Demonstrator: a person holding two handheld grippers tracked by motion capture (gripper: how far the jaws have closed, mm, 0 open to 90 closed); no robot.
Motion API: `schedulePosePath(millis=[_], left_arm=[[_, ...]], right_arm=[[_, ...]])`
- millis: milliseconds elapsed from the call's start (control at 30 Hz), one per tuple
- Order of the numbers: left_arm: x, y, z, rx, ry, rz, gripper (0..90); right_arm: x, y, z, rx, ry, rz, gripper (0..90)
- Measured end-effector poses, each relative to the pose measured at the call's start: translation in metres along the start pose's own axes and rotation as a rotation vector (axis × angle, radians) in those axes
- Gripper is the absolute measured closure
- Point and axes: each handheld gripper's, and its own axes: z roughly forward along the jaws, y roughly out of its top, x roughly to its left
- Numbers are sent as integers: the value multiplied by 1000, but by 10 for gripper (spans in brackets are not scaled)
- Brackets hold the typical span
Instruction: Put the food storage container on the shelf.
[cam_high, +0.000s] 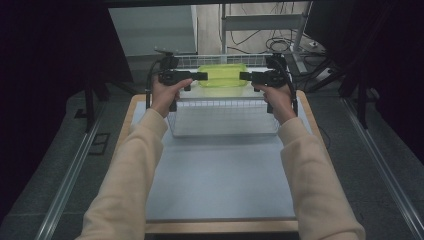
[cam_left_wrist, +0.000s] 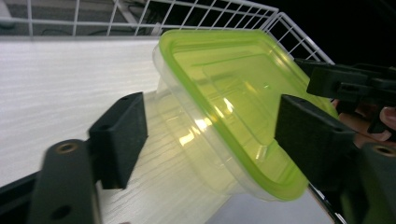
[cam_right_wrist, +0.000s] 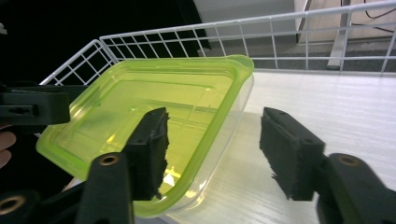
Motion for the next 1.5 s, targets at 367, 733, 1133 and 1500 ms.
schedulePosePath(millis=[367, 733, 1133, 1500], left_arm=[[-22, -23, -36, -65, -44, 107, 178], [-41, -83, -73, -60, -63, 177, 174], [-54, -173, -92, 19, -60, 240, 178], [-36, -231, -79, 103, -46, 192, 182]], right_arm=[[16, -14, -34, -64, 80, -104, 299], [26, -72, -74, -46, 138, -225, 277], [22, -161, -105, -13, 150, -350, 227], [3, -218, -102, 67, 139, -335, 217]])
